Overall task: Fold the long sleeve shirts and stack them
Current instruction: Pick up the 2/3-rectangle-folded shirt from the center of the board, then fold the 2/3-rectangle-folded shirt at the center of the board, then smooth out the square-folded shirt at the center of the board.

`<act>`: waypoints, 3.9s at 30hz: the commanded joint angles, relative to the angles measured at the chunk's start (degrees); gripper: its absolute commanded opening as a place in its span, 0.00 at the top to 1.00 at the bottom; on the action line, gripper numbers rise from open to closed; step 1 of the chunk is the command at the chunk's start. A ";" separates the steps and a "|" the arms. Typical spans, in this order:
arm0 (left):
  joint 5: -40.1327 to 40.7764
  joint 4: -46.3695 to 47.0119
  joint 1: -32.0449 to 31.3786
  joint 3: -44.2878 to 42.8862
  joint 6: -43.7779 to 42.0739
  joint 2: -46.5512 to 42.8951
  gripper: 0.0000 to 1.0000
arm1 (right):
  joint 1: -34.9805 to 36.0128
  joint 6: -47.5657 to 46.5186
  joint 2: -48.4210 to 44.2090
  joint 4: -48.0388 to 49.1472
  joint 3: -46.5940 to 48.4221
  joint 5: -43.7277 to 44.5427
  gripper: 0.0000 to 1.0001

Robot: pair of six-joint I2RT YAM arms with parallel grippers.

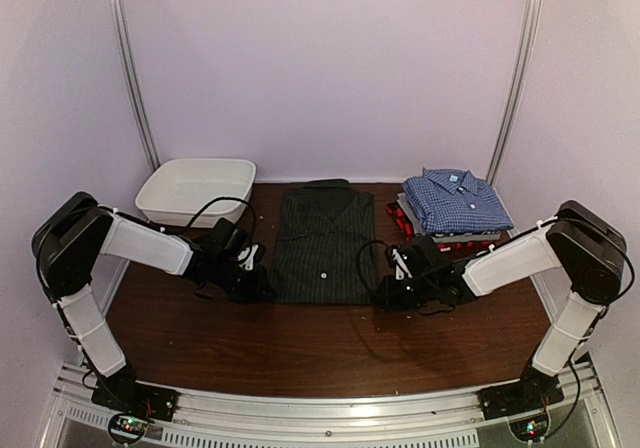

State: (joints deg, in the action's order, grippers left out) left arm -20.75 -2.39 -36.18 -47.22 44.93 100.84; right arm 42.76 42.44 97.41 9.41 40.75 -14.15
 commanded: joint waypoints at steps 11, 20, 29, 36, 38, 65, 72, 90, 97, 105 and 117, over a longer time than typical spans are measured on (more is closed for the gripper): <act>3.82 -1.07 -7.57 10.51 5.66 -8.51 1.00 | 4.76 1.62 -11.82 -3.38 -8.14 3.01 1.00; 7.73 -2.25 -16.26 21.02 14.53 -23.48 1.00 | 14.22 7.47 -23.59 -8.18 -14.15 8.38 1.00; 10.05 -10.20 -22.22 20.14 18.36 -36.83 1.00 | 21.47 10.86 -35.71 -16.92 -14.09 12.92 1.00; 13.13 -21.49 -20.23 4.42 13.98 -38.19 1.00 | 19.73 5.28 -36.56 -29.84 1.44 19.29 1.00; 10.75 -22.35 -16.13 -0.06 10.02 -34.52 1.00 | 15.11 2.08 -33.13 -31.12 6.85 18.50 1.00; -3.34 -6.62 6.22 -19.27 -1.86 12.19 1.00 | -6.93 -7.52 8.73 -11.22 18.22 1.87 1.00; -2.04 -3.30 4.10 -4.31 1.38 -3.39 1.00 | -3.74 -4.21 -6.96 -11.79 5.44 5.84 1.00; 4.82 -9.33 6.93 -13.34 -0.80 -1.22 0.56 | -6.66 -9.70 -3.23 -20.42 18.24 10.44 0.65; 9.17 -12.78 7.19 -14.62 -4.36 -6.08 0.42 | -3.53 -11.68 -6.41 -23.44 19.59 12.01 0.56; 6.08 -11.43 1.69 -12.90 -3.64 -6.15 0.80 | 4.35 -10.69 -1.72 -21.45 22.62 10.78 0.68; 6.42 -14.99 3.14 -26.30 -8.12 11.92 0.93 | 2.78 -10.05 11.80 -20.24 30.07 8.44 0.71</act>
State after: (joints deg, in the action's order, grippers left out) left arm -15.29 -15.97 -34.79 -68.16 39.97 108.33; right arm 47.72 31.68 106.83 -11.55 69.54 -5.15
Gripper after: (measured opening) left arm 0.072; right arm 0.294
